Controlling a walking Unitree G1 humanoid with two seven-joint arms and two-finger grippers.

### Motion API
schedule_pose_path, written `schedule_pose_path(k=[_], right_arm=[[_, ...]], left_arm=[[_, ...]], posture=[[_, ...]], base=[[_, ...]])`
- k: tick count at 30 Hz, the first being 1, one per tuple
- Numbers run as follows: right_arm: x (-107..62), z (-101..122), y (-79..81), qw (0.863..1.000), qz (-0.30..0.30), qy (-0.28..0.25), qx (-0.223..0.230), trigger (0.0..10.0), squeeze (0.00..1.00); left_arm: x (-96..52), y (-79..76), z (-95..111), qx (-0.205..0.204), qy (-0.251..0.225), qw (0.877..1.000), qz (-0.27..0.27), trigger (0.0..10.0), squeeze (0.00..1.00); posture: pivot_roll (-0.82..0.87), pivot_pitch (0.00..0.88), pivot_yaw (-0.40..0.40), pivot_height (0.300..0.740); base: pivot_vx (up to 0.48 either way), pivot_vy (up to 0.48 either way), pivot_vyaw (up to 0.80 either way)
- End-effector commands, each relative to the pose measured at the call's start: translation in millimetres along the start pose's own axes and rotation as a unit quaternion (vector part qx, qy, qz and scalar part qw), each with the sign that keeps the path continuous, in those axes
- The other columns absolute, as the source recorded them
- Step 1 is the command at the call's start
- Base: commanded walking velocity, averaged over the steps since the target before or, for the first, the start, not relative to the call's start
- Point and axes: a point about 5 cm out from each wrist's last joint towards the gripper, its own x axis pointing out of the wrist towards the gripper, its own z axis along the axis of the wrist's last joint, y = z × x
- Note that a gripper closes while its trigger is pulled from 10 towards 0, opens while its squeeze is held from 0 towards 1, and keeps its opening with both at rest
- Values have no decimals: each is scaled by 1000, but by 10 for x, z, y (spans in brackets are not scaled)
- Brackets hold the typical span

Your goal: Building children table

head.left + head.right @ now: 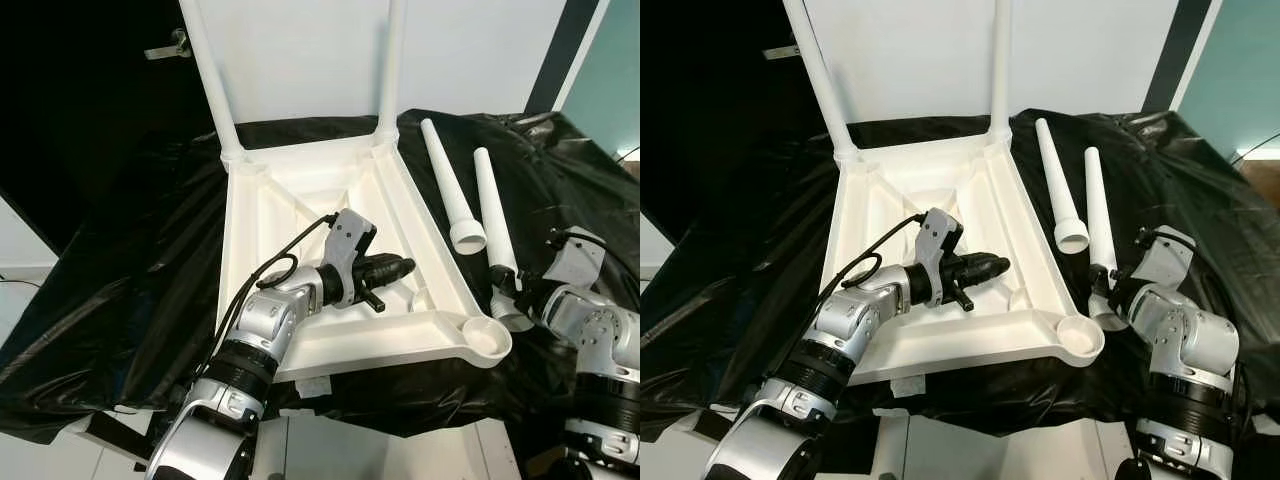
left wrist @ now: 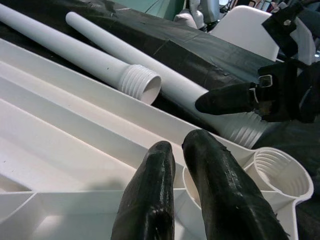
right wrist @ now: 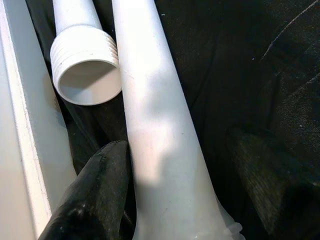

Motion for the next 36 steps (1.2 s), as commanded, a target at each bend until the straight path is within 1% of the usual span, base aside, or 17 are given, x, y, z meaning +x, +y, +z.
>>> schedule_pose_path(k=[1, 4, 5, 6, 8, 9, 15, 18, 19, 20, 21, 23, 24, 25, 26, 27, 36], right_arm=[[158, -560, -18, 992, -14, 124, -2, 10000, 0], [176, -607, 3, 991, -13, 132, -5, 10000, 0], [203, -680, 16, 989, -16, 147, -5, 10000, 0], [203, -680, 16, 989, -16, 147, -5, 10000, 0], [225, -780, 32, 986, -20, 167, 2, 10000, 0], [225, -800, 69, 985, -19, 171, 7, 10000, 0], [214, -712, 162, 987, -15, 157, 35, 10000, 0], [201, -602, 197, 990, -9, 136, 42, 10000, 0], [202, -572, 192, 991, -9, 132, 37, 2353, 0], [202, -572, 192, 991, -9, 132, 37, 2353, 0], [205, -565, 186, 991, -8, 131, 33, 0, 0], [211, -589, 184, 990, -6, 137, 32, 0, 0], [215, -625, 182, 989, -4, 144, 32, 1725, 0], [217, -660, 185, 988, -2, 150, 37, 1843, 0], [217, -660, 185, 988, -2, 150, 37, 1843, 0], [216, -683, 185, 987, -3, 153, 39, 0, 0], [173, -630, 278, 989, 10, 144, 43, 0, 0]], left_arm=[[18, -6, -52, 3, 17, 1000, -1, 10000, 0], [21, -8, -51, 3, 17, 1000, -1, 10000, 0], [20, -7, -52, 4, 18, 1000, -1, 10000, 0], [20, -7, -52, 4, 18, 1000, -1, 10000, 0], [15, -4, -56, 5, 19, 1000, -1, 10000, 0], [8, -3, -55, 6, 20, 1000, 0, 10000, 0], [-6, 1, -54, 6, 21, 1000, 1, 10000, 0], [-7, -1, -59, 6, 23, 1000, 1, 10000, 0], [0, -6, -60, 6, 24, 1000, 0, 10000, 0], [0, -6, -60, 6, 24, 1000, 0, 10000, 0], [8, -11, -59, 6, 24, 1000, -1, 10000, 0], [17, -15, -58, 6, 25, 1000, -2, 10000, 0], [23, -18, -58, 6, 25, 1000, -3, 10000, 0], [26, -20, -59, 6, 25, 1000, -4, 10000, 0], [26, -20, -59, 6, 25, 1000, -4, 10000, 0], [28, -23, -60, 6, 25, 1000, -5, 10000, 0], [23, -28, -88, 2, 28, 1000, -5, 10000, 0]], posture=[[-180, 4, 56, 740], [-180, 4, 56, 740], [-179, 2, 55, 740], [-179, 2, 55, 740], [-171, 1, 55, 740], [-166, 0, 55, 740], [-162, 0, 57, 740], [-164, 0, 59, 740], [-167, 0, 58, 740], [-167, 0, 58, 740], [-169, 0, 59, 740], [-169, 0, 59, 740], [-171, 0, 58, 740], [-171, 0, 58, 740], [-171, 0, 58, 740], [-172, 0, 56, 740], [-172, 1, 58, 740]], base=[[0, 0, 0], [0, 0, 0], [0, 0, 0], [0, 0, 0], [0, 0, 0], [0, 0, 0], [0, 0, 0], [0, 0, 0], [0, 0, 0], [0, 0, 0], [0, 0, 0], [0, 0, 0], [0, 0, 0], [0, 0, 0], [0, 0, 0], [0, 0, 0], [0, 0, 0]])
